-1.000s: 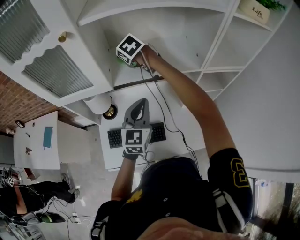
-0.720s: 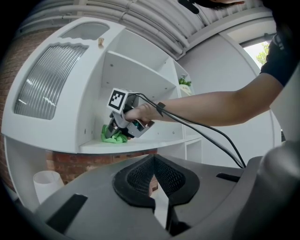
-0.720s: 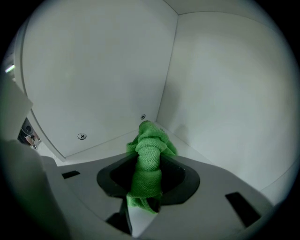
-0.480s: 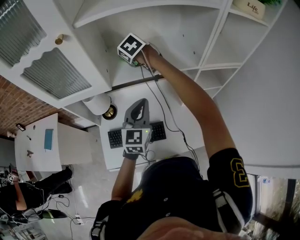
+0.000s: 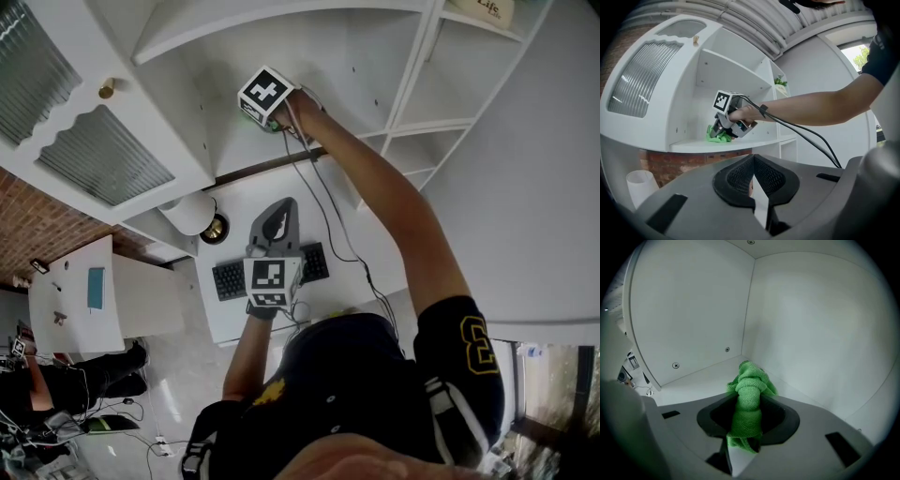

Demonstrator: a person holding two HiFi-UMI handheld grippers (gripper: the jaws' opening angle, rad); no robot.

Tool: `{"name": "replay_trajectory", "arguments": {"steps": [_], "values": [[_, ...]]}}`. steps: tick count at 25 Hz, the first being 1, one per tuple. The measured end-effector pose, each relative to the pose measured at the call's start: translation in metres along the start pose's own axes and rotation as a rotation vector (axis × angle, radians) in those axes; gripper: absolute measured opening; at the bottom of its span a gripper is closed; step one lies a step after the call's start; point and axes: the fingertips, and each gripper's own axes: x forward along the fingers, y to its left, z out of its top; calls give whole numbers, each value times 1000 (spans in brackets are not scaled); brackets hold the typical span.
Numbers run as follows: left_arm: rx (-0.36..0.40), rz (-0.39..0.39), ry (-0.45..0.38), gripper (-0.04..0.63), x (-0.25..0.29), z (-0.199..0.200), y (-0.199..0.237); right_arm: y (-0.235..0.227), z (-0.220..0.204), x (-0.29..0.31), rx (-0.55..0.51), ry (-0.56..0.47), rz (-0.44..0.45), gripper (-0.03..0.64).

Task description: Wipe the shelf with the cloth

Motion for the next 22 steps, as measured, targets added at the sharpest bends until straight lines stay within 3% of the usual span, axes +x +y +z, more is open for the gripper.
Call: {"name": "replay_trajectory", "arguments": {"steps": [22], "values": [[2, -61, 8, 18, 10, -6, -25, -53, -43, -27, 78, 33, -105, 126]]}}
